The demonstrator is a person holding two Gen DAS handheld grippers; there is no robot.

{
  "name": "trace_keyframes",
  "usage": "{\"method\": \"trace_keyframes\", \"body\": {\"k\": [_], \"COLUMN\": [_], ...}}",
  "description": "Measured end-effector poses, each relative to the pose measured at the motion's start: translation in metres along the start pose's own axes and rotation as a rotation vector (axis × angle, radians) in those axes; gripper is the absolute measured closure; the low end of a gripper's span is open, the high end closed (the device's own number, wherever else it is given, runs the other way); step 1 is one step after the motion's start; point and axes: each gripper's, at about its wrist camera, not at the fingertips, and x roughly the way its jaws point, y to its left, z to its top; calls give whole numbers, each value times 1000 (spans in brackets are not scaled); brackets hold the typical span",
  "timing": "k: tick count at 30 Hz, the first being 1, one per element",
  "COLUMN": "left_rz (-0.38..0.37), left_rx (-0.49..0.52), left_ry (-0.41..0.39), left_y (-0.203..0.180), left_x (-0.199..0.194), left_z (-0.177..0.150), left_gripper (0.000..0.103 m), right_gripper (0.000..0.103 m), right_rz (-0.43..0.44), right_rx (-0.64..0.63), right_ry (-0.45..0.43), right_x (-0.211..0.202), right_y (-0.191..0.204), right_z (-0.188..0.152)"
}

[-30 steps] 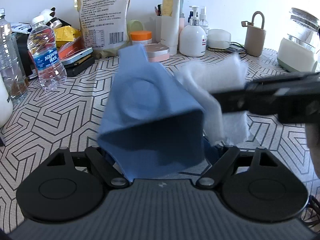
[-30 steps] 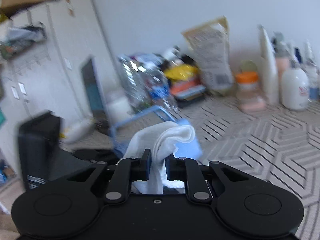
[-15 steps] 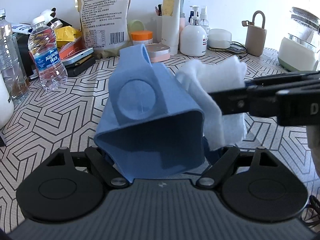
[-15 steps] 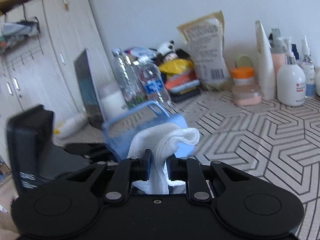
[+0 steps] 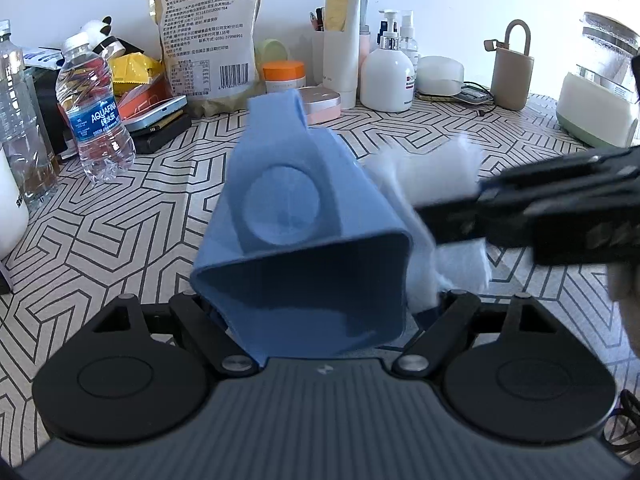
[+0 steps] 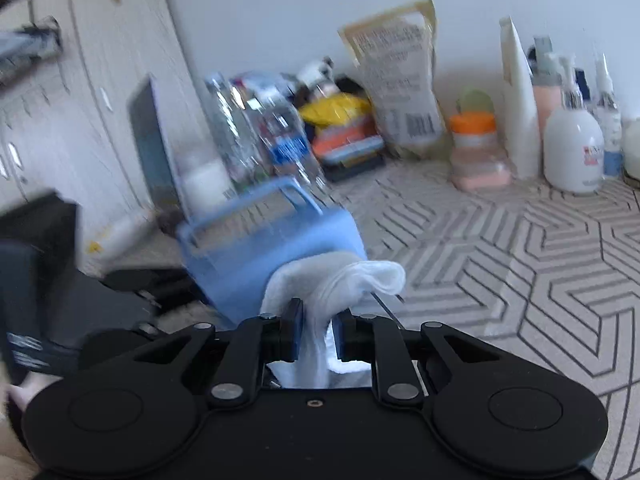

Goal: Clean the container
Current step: 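Tilt the held container with the left tool while the right tool wipes its wall, then wipe the container's outer wall again with the cloth in the right tool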

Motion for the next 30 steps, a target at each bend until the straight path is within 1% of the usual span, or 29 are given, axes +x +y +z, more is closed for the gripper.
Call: {"method": "trace_keyframes", "body": {"k": [1,4,8,13,16,18,20,23,24,26,28,30], "left_rz": [0,2,15,22,24,23,23,22,21,21,20,35], "left_rx": [0,-3,-1,6,8,5,3,-1,-2,-5,-7,-9], "left_ry": [0,2,3,1,1,2,2,4,4,5,6,2], "left_y": [0,0,-1,-1,-2,-1,-1,0,0,0,1,0], "left_x": [0,0,0,0,0,0,0,0,1,1,1,0], "left_z": [0,0,0,0,0,0,0,0,0,0,0,0], "left_gripper": [20,19,17,17,17,17,16,16,16,16,16,16], "right_gripper": [82,82,82,82,82,82,82,82,82,82,82,82], "right_rz": [21,30,-24,-56,-61,-52,-26,52,65,65,48,32], "right_rx": [0,6,12,6,8,8,17,61,68,73,98,97], "right_ry": [-17,-29,34,77,89,82,56,-14,-26,-25,3,32], "right_x": [-3,-3,9,18,20,18,13,2,0,1,5,10], "right_y": [1,2,-1,-3,-3,-3,-3,-5,-5,-6,-10,-10], "right_z": [1,2,-3,-5,-6,-5,-4,0,0,0,-2,-4]}}
